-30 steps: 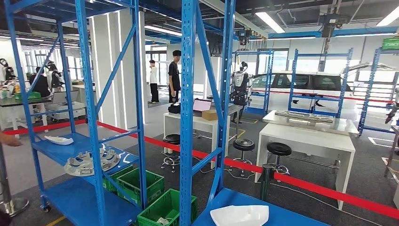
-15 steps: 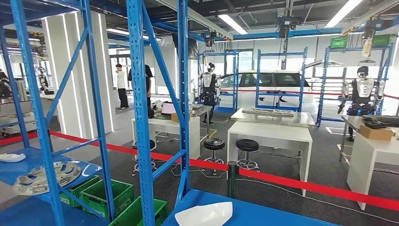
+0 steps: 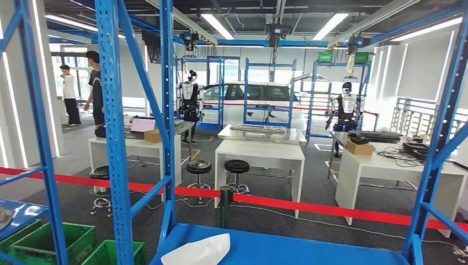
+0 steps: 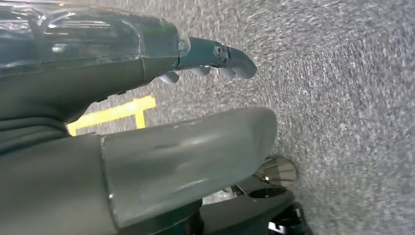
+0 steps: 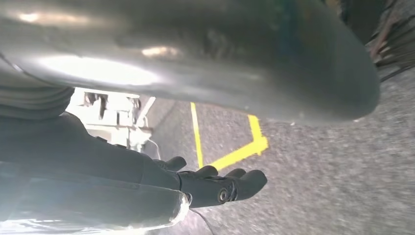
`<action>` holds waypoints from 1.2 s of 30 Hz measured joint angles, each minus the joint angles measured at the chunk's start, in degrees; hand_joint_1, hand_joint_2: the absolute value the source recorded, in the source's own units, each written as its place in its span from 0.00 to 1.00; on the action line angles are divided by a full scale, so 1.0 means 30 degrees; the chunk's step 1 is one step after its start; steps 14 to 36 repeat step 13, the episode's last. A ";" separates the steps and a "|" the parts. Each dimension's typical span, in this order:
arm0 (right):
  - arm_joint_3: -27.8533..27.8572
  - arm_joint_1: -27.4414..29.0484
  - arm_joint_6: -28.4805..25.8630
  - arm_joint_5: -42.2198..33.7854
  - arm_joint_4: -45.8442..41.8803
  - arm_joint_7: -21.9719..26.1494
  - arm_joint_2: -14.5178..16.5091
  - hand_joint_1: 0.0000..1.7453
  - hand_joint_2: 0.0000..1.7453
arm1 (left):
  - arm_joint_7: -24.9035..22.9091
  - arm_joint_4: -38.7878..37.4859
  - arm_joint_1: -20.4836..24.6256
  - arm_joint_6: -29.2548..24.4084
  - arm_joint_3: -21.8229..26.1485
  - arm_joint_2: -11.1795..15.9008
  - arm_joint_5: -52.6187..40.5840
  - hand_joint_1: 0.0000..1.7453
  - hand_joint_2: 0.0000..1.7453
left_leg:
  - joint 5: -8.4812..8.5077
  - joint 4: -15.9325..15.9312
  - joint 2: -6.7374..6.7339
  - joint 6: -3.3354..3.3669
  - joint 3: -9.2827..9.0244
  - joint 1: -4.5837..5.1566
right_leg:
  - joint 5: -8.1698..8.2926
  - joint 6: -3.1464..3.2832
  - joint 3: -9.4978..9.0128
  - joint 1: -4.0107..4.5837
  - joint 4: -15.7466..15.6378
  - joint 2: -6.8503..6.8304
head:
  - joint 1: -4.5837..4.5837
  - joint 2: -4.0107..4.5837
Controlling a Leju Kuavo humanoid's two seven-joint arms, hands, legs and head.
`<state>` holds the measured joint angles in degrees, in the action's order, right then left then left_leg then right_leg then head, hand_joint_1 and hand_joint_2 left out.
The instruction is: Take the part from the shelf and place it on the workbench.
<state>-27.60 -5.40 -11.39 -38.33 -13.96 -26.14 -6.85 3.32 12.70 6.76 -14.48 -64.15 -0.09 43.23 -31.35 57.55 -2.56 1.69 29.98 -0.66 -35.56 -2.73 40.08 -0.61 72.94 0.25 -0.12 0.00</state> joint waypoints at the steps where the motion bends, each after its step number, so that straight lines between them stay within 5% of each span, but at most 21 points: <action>1: -0.0036 0.0062 -0.0022 0.0005 0.0024 0.0036 -0.0002 0.00 0.00 | -0.0073 -0.0002 0.0012 0.0042 -0.0014 0.0015 -0.0015 0.00 0.00 | -0.0046 0.0003 -0.0238 -0.0008 -0.0037 0.0027 | 0.0364 0.0029 -0.0139 -0.0001 -0.0257 -0.0084 | 0.0000 0.0000; 3: -0.0095 0.0127 -0.0089 0.0033 0.0091 0.0106 -0.0051 0.00 0.00 | -0.0177 0.0004 0.0063 0.0113 -0.0064 0.0016 -0.0036 0.00 0.00 | -0.0157 -0.0001 -0.0571 -0.0060 -0.0162 0.0072 | 0.1641 0.0247 -0.1361 0.0080 -0.2576 -0.0413 | -0.0004 0.0000; 5: -0.0190 0.0120 -0.0060 0.0106 0.0144 0.0190 -0.0120 0.00 0.00 | -0.0255 0.0007 0.0136 0.0206 -0.0212 0.0020 -0.0086 0.00 0.00 | -0.0266 0.0013 -0.0731 -0.0204 -0.0206 0.0135 | 0.2263 0.0541 -0.2530 0.0225 -0.4694 -0.0728 | 0.0002 0.0000; 9: -0.0461 0.0193 0.0233 0.0322 0.0206 0.0463 -0.0189 0.00 0.00 | -0.0415 0.0007 0.0219 0.0527 -0.0384 0.0031 -0.0291 0.00 1.00 | -0.0424 0.0139 -0.0494 -0.0113 -0.0220 0.0273 | 0.2162 0.0360 -0.2876 0.0243 -0.5294 -0.0917 | 0.0023 0.0000; 13: -0.0599 0.0136 0.0347 0.0399 0.0251 0.0550 -0.0195 0.00 0.00 | -0.0695 0.0007 0.0210 0.0551 -0.0488 0.0044 -0.0308 0.00 1.00 | -0.0318 0.0014 -0.0175 -0.0222 -0.0258 0.0241 | 0.2063 0.0439 -0.2899 0.0269 -0.5280 -0.1164 | 0.0028 0.0000; 36: -0.0599 0.0136 0.0347 0.0399 0.0251 0.0550 -0.0195 0.00 0.00 | -0.0695 0.0007 0.0210 0.0551 -0.0488 0.0044 -0.0308 0.00 1.00 | -0.0318 0.0014 -0.0175 -0.0222 -0.0258 0.0241 | 0.2063 0.0439 -0.2899 0.0269 -0.5280 -0.1164 | 0.0028 0.0000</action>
